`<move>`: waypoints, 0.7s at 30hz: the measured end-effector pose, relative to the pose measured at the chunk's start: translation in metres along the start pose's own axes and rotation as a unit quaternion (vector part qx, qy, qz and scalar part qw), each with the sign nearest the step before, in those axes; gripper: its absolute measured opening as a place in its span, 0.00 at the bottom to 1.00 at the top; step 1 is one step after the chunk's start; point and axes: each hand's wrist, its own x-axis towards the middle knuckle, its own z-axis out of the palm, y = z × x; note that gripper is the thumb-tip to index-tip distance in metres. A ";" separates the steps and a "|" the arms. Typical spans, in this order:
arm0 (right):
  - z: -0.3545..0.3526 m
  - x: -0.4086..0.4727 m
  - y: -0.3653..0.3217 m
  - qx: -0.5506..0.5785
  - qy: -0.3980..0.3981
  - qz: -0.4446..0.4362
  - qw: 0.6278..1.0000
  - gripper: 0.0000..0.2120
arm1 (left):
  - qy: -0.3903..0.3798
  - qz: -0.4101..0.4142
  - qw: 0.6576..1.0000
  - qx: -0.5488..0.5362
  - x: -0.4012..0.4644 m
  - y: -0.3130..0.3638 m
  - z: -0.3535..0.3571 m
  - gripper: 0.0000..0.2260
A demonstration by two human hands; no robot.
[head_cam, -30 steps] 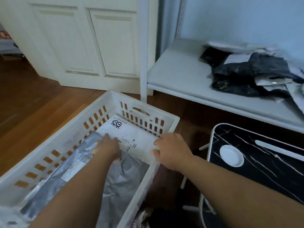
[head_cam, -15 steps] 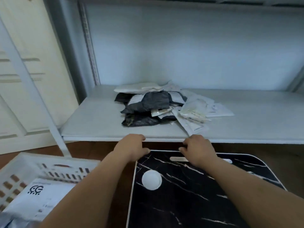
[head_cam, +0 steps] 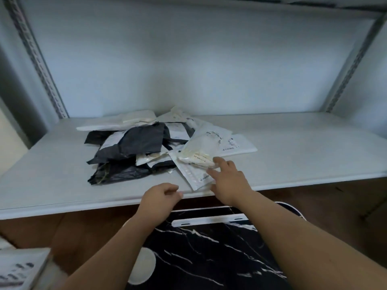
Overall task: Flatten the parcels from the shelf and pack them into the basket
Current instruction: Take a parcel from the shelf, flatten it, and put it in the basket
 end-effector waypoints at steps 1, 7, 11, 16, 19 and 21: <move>0.003 0.005 -0.002 0.014 0.007 -0.007 1.000 0.21 | 0.001 -0.025 0.999 -0.042 0.004 -0.002 0.002 0.15; 0.013 0.000 -0.007 0.048 0.133 -0.083 0.986 0.16 | -0.002 -0.122 0.952 -0.280 0.012 0.007 0.010 0.16; 0.017 -0.059 -0.036 0.123 0.202 -0.171 0.956 0.10 | -0.040 -0.164 0.891 -0.421 -0.002 0.020 0.020 0.22; 0.034 -0.137 -0.048 0.250 0.184 -0.199 0.930 0.12 | -0.047 -0.176 0.881 -0.437 -0.043 0.003 0.030 0.17; 0.046 -0.163 -0.022 0.303 0.285 -0.013 0.909 0.15 | -0.127 -0.166 0.887 -0.411 -0.082 -0.022 0.027 0.18; 0.058 -0.178 0.003 0.283 0.258 0.140 0.913 0.19 | -0.159 -0.215 0.888 -0.374 -0.106 -0.046 0.022 0.19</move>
